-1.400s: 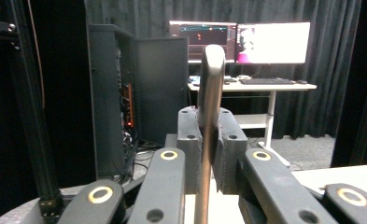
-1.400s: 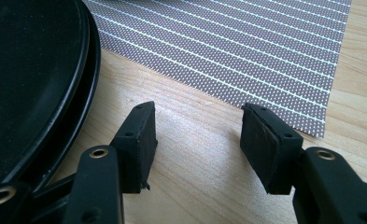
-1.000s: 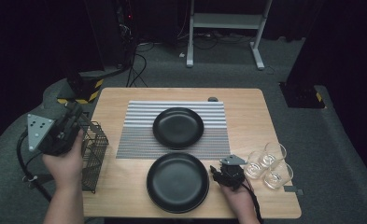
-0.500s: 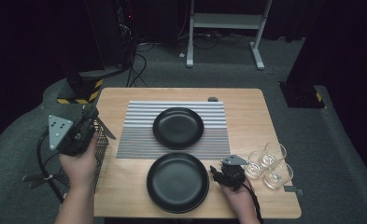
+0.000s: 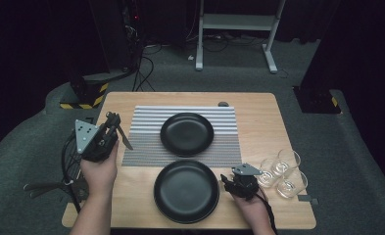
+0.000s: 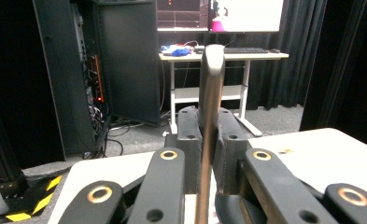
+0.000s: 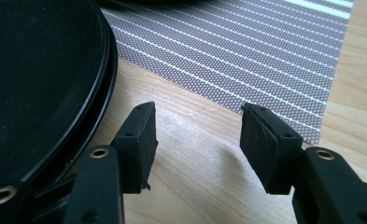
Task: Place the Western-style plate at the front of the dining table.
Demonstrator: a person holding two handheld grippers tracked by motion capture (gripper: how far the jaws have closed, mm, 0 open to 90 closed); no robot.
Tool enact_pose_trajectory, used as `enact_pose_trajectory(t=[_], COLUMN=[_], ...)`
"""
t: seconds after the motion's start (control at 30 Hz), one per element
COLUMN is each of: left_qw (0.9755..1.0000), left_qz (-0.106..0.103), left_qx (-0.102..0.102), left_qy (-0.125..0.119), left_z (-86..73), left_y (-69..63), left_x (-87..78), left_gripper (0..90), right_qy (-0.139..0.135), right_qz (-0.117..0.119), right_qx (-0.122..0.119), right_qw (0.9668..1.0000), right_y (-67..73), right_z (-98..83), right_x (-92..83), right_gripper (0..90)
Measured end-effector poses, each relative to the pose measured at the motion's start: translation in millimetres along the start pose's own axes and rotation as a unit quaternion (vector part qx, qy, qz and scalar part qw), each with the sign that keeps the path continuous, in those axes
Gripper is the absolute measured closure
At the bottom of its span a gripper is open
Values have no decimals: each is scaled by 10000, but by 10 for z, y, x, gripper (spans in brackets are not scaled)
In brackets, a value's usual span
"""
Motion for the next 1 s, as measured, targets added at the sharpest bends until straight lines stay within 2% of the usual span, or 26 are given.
enact_pose_trajectory(t=[0.3,0.43,0.5,0.8,1.0], left_qw=[9999,9999,9998,9995,9997], left_qz=[-97,-147,-192,-238,-158], left_qx=[-33,-4,4,13,-38], left_qy=[73,83,100,197,206], left_z=[-53,-77,-94,-173,-224], left_y=[-103,-153,-179,-237,-236], left_x=[114,148,164,195,163], left_gripper=[827,827,827,827,827], right_qy=[-31,133,103,247,251], right_qz=[6,-40,-97,2,26], right_qx=[9,-124,-161,69,79], right_qw=[10000,9998,9998,9997,9997], right_y=[-52,-31,-19,-55,-55], right_z=[-19,-34,-33,-30,-28], right_x=[-31,20,19,47,50], right_gripper=[498,491,491,462,450])
Point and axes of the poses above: each handheld gripper's, and its own axes: x roughly forward along the jaws, z roughly out of its top, y roughly to its left, the point moved 2 cm from there along x, roughly forward along the jaws, and after that the axes turned 6 degrees about z, right-handed, at the moved point
